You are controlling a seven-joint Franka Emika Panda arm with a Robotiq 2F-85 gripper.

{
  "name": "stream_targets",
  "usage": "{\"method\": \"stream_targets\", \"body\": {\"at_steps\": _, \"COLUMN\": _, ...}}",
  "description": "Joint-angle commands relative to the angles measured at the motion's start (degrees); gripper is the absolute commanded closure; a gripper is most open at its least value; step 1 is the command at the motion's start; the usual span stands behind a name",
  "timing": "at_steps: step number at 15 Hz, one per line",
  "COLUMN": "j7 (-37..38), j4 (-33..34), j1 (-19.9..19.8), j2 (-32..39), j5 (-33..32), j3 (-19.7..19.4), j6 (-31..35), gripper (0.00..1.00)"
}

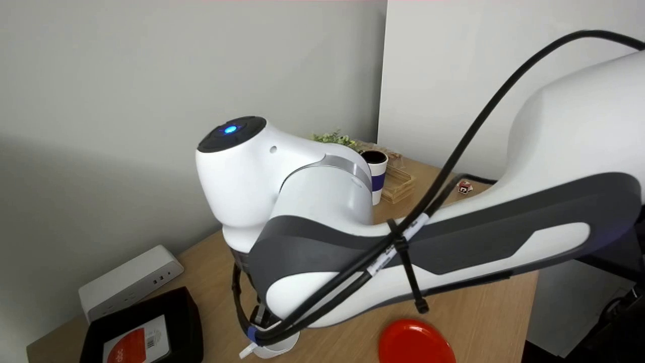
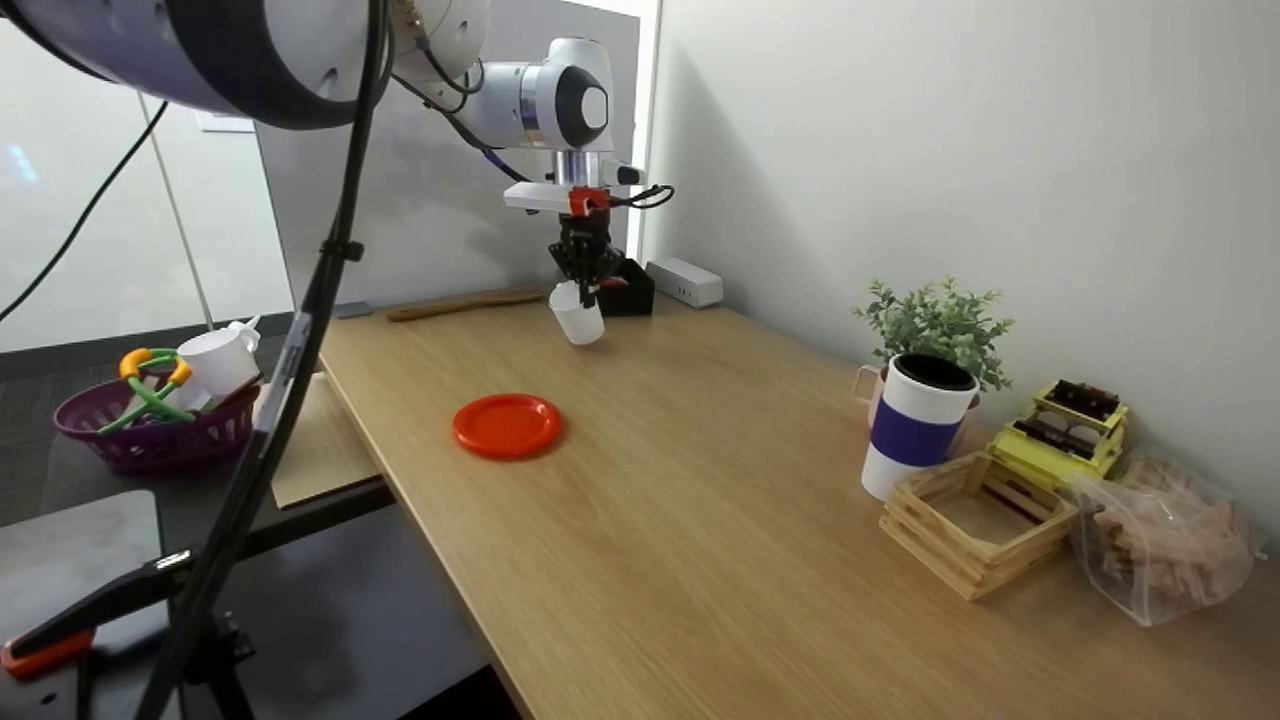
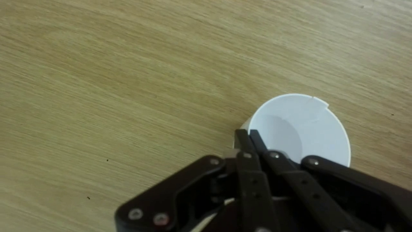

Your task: Put the white mug on top of the orange plate

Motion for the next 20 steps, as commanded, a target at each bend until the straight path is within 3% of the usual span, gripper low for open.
{"method": "stream_targets", "body": {"at_steps": 1, "j7": 6.0, "j4": -1.5, "j1": 1.9, "j2": -1.4, "j5": -1.4, "j3": -1.6, "j6": 2.2, "gripper": 1.0}}
{"method": "stream_targets", "body": {"at_steps": 7, "j7": 16.7, "j4": -4.9, "j1": 4.4, "j2": -2.7, "j5": -2.5, "j3": -1.9, "j6": 3.6, "gripper": 1.0}}
{"method": "stream_targets", "body": {"at_steps": 11, "j7": 25.7, "j4": -7.2, "j1": 3.7, "j2": -3.6, "j5": -2.1, "j3": -1.8, "j6": 6.3, "gripper": 1.0}}
{"method": "stream_targets", "body": {"at_steps": 12, "j7": 22.8, "j4": -1.7, "j1": 4.1, "j2": -0.1, "j5": -2.0, "j3": -1.2, "j6": 3.8, "gripper": 1.0}}
{"method": "stream_targets", "body": {"at_steps": 18, "j7": 23.3, "j4": -1.7, "j1": 4.1, "j2": 0.1, "j5": -2.0, "j3": -1.3, "j6": 4.0, "gripper": 0.99}}
{"method": "stream_targets", "body": {"at_steps": 20, "j7": 26.6, "j4": -0.3, "j1": 2.5, "j2": 0.9, "j5": -1.3, "j3": -1.9, "j6": 3.8, "gripper": 1.0}}
